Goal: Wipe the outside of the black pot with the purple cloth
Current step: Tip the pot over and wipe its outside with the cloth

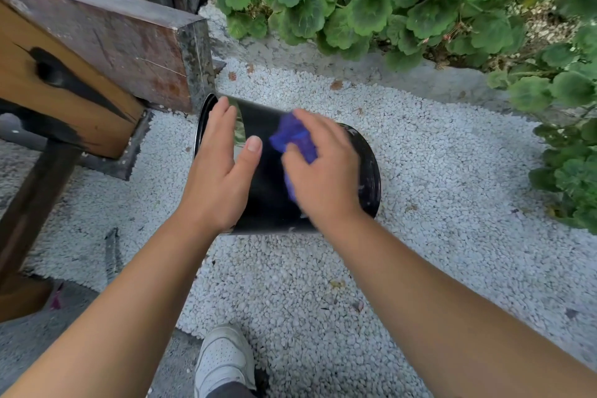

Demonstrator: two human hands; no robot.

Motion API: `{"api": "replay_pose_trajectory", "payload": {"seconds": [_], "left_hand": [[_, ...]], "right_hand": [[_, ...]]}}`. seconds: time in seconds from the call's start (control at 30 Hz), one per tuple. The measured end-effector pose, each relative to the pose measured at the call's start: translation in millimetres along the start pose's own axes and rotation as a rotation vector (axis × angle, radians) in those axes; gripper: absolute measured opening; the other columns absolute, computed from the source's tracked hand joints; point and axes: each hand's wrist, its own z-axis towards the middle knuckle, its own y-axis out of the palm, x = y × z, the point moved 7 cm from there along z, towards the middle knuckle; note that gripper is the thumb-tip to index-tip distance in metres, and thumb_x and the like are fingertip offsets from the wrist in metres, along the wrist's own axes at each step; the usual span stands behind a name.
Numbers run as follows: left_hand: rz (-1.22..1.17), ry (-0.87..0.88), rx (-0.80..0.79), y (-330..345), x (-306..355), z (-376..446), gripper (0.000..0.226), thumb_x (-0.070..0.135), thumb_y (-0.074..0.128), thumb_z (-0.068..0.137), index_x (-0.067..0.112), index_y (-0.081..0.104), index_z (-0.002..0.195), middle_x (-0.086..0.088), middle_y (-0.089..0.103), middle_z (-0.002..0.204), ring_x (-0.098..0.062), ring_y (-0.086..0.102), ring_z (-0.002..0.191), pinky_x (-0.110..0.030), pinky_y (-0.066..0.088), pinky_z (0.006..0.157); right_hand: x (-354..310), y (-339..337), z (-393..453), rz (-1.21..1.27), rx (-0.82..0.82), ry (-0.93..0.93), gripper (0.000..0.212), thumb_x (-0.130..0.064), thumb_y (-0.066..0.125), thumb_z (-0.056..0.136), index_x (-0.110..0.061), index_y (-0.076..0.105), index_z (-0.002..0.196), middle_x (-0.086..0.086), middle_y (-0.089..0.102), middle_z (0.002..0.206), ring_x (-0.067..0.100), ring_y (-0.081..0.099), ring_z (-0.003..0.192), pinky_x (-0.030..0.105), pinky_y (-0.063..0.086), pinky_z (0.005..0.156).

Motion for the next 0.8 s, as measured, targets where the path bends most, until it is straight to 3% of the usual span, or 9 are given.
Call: {"api": "replay_pose_trajectory", "payload": {"seconds": [0.1,0.27,0.4,0.53,0.6,0.67,0.7,0.73,0.8], "left_hand": [[-0.104,-0.037,0.008,0.7,0.4,4.8,0.083,0.064,0.023,0.091,0.011,0.024,0.155,0.004,0.013,0.164,0.006,0.009,0.145,-0.006,0.005,0.114],[-0.069,-0.059,0.021,-1.2,-3.0,4.6,0.080,0.063,0.024,0.092,0.013,0.023,0.155,0.010,0.013,0.161,0.014,0.007,0.140,0.002,0.004,0.106],[-0.070,-0.105,0.052,-10.7,-15.1,6.4,0.071,0.056,0.026,0.097,0.015,0.026,0.154,0.008,0.015,0.164,0.017,0.009,0.137,0.006,0.004,0.102],[-0.092,-0.121,0.033,-13.1,-21.8,3.4,0.068,0.055,0.026,0.098,0.018,0.027,0.155,0.014,0.015,0.163,0.016,0.011,0.139,0.005,0.005,0.105],[-0.105,-0.103,0.044,-13.9,-21.5,4.0,0.068,0.057,0.026,0.097,0.021,0.030,0.154,0.020,0.019,0.159,0.023,0.013,0.136,0.004,0.008,0.105],[-0.102,-0.075,0.182,-23.0,-19.4,1.2,0.057,0.054,0.032,0.097,0.022,0.050,0.141,0.031,0.041,0.142,0.027,0.032,0.123,0.001,0.024,0.100],[-0.105,-0.078,0.311,-29.7,-19.6,-4.9,0.044,0.050,0.037,0.096,0.025,0.061,0.124,0.039,0.054,0.120,0.026,0.044,0.107,-0.003,0.035,0.090],[-0.116,-0.104,0.421,-34.3,-22.0,-12.7,0.031,0.046,0.041,0.095,0.028,0.064,0.105,0.041,0.060,0.096,0.022,0.052,0.091,-0.008,0.041,0.080],[-0.167,-0.128,0.447,-35.3,-26.7,-27.0,0.017,0.044,0.048,0.090,0.037,0.062,0.094,0.039,0.063,0.083,0.017,0.056,0.080,-0.010,0.044,0.072]], "right_hand": [[-33.3,29.7,-21.5,-0.018,-0.046,-0.126,0.042,-0.025,0.056,0.085,-0.018,0.064,0.126,0.001,0.062,0.127,0.023,0.056,0.114,0.037,0.043,0.101],[-4.6,19.9,-30.6,-0.209,0.032,-0.204,0.040,-0.022,0.066,0.082,-0.011,0.068,0.121,0.010,0.061,0.128,0.034,0.055,0.108,0.033,0.042,0.100],[39.6,7.5,-24.1,-0.294,0.057,-0.069,0.043,-0.022,0.060,0.083,-0.013,0.065,0.124,0.009,0.059,0.130,0.033,0.053,0.113,0.021,0.029,0.101],[73.4,-8.5,-24.5,-0.366,0.085,0.045,0.043,-0.017,0.065,0.081,-0.010,0.064,0.123,0.012,0.059,0.131,0.038,0.051,0.112,0.047,0.045,0.099],[78.2,-12.1,-24.6,-0.390,0.109,0.078,0.043,-0.024,0.062,0.081,-0.014,0.065,0.123,0.009,0.059,0.132,0.036,0.049,0.115,0.052,0.044,0.098],[79.5,-12.8,-23.9,-0.403,0.127,0.103,0.046,-0.032,0.059,0.081,-0.018,0.064,0.124,0.005,0.059,0.133,0.034,0.048,0.117,0.053,0.045,0.097],[81.1,-12.7,-23.5,-0.402,0.128,0.121,0.047,-0.035,0.058,0.081,-0.020,0.062,0.126,0.003,0.058,0.134,0.033,0.046,0.118,0.052,0.045,0.096],[83.6,-12.7,-23.1,-0.398,0.127,0.144,0.049,-0.038,0.057,0.082,-0.021,0.061,0.128,0.002,0.056,0.135,0.032,0.045,0.118,0.052,0.046,0.095],[91.9,-13.0,-22.0,-0.388,0.119,0.194,0.052,-0.042,0.055,0.082,-0.025,0.057,0.130,0.000,0.052,0.136,0.030,0.042,0.118,0.045,0.047,0.091]]}}
